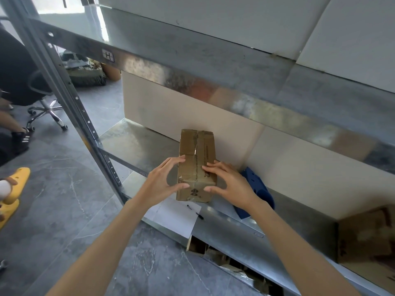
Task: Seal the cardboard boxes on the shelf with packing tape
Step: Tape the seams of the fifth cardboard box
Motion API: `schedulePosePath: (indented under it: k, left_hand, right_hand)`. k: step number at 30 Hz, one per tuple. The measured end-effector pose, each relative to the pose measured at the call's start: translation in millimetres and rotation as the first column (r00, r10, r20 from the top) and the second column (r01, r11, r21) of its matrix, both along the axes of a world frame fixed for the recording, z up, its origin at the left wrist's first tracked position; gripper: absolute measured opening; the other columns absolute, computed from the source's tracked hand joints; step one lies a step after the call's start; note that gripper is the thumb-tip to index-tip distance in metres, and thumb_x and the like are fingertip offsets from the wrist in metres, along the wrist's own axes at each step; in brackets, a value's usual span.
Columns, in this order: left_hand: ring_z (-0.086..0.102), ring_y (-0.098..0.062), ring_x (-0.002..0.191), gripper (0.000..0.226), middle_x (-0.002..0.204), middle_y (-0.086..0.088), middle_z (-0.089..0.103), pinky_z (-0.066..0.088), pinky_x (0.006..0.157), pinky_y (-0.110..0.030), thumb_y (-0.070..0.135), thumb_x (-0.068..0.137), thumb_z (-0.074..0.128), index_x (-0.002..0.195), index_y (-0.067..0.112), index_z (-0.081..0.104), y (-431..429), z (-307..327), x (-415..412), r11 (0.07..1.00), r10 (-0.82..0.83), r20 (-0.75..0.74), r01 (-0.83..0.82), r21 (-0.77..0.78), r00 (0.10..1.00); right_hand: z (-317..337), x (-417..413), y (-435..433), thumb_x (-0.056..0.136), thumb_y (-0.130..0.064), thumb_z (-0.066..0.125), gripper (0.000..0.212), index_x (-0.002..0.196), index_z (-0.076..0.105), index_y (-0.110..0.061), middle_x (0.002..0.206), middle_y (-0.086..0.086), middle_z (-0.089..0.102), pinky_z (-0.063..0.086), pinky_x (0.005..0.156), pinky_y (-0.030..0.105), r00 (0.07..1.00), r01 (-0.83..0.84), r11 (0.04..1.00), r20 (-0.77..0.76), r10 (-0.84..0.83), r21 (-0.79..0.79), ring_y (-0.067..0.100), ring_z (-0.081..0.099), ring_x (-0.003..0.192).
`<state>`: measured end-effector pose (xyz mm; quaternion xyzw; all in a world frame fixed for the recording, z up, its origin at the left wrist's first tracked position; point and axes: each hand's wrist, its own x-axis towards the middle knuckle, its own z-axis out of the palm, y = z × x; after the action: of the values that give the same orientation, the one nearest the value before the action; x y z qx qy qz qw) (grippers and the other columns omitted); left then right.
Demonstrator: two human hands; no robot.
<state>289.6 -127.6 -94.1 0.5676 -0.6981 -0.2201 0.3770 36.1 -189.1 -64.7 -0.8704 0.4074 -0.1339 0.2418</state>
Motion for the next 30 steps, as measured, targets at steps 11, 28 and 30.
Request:
schedulePosePath:
  k: [11,28,30]
  left_hand:
    - [0.046,0.002,0.128,0.076,0.143,0.02,0.048,0.041,0.107,-0.024,0.04,0.074,0.083,0.141,0.028,0.048,-3.5,3.2,3.3,0.999,-0.01,-0.025,0.012,0.046,1.0]
    - [0.061,-0.006,0.092,0.036,0.101,0.012,0.064,0.055,0.079,-0.036,0.009,0.079,0.08,0.104,0.02,0.059,9.1,4.7,43.1,0.967,0.254,-0.107,-0.25,0.046,0.961]
    - [0.061,-0.005,0.09,0.031,0.099,0.014,0.063,0.057,0.078,-0.041,0.006,0.084,0.075,0.103,0.024,0.059,2.8,4.9,52.3,0.97,0.241,-0.137,-0.235,0.055,0.961]
  right_hand:
    - [7.6,-6.2,-9.7,0.081,-0.037,0.075,0.074,0.144,0.038,-0.043,0.148,-0.023,0.033,0.018,0.115,0.029,0.995,-0.089,0.991,-0.044,0.094,0.105,-0.006,0.016,0.138]
    - [-2.3,53.8,9.6,0.076,-0.039,0.08,0.049,0.122,0.066,-0.028,0.116,-0.008,0.056,0.044,0.08,0.021,0.997,-0.077,0.954,0.01,0.083,-0.289,0.01,0.051,0.106]
    - [-4.8,66.4,10.9,0.075,-0.044,0.079,0.049,0.12,0.065,-0.028,0.115,-0.006,0.056,0.043,0.081,0.022,0.999,-0.047,0.936,0.005,0.052,-0.348,0.012,0.05,0.105]
